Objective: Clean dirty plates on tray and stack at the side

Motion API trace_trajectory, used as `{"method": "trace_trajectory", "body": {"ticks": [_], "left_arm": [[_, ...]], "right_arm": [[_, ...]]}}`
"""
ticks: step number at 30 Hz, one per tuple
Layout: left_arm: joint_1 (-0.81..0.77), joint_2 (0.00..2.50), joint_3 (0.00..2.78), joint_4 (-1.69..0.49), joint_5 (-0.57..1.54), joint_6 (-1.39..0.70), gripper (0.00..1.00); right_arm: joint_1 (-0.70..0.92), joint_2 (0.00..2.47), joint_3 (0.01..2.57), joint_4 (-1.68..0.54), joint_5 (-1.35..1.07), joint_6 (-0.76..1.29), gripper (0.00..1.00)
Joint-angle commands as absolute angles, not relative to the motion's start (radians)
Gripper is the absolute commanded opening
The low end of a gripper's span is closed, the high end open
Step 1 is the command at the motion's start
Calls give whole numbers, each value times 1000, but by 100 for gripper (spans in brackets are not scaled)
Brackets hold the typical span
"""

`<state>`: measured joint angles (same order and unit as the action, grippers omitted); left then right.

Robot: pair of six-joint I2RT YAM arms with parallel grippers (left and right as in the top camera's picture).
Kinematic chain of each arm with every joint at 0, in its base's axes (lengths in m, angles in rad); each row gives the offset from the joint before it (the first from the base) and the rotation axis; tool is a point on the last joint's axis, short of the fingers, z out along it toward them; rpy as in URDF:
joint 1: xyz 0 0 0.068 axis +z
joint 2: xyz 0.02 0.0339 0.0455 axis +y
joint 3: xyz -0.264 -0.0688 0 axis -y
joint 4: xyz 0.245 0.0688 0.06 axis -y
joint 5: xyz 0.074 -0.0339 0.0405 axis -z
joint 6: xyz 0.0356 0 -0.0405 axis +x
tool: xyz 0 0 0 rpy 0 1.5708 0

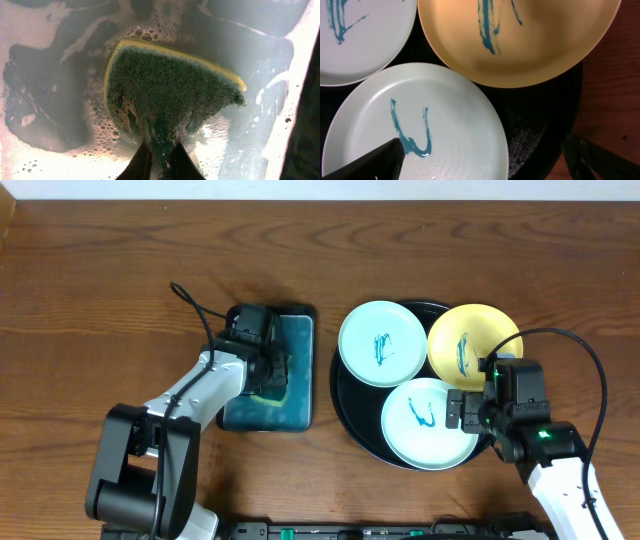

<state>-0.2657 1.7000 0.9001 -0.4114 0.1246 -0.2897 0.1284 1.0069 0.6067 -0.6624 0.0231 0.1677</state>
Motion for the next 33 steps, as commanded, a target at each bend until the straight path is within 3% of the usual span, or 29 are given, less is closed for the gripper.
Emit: {"method": "trace_trajectory", "body": {"ticks": [1,20,33], "left_arm": [[-273,1770,872,-412,112,-290,8],[-272,1748,879,-419,113,-290,7],[-272,1405,884,-401,112,-289,7]], "right_arm": [[131,1007,626,-663,33,159,99],[131,1007,625,-664,33,159,99],[131,1007,625,-664,33,159,99]]}}
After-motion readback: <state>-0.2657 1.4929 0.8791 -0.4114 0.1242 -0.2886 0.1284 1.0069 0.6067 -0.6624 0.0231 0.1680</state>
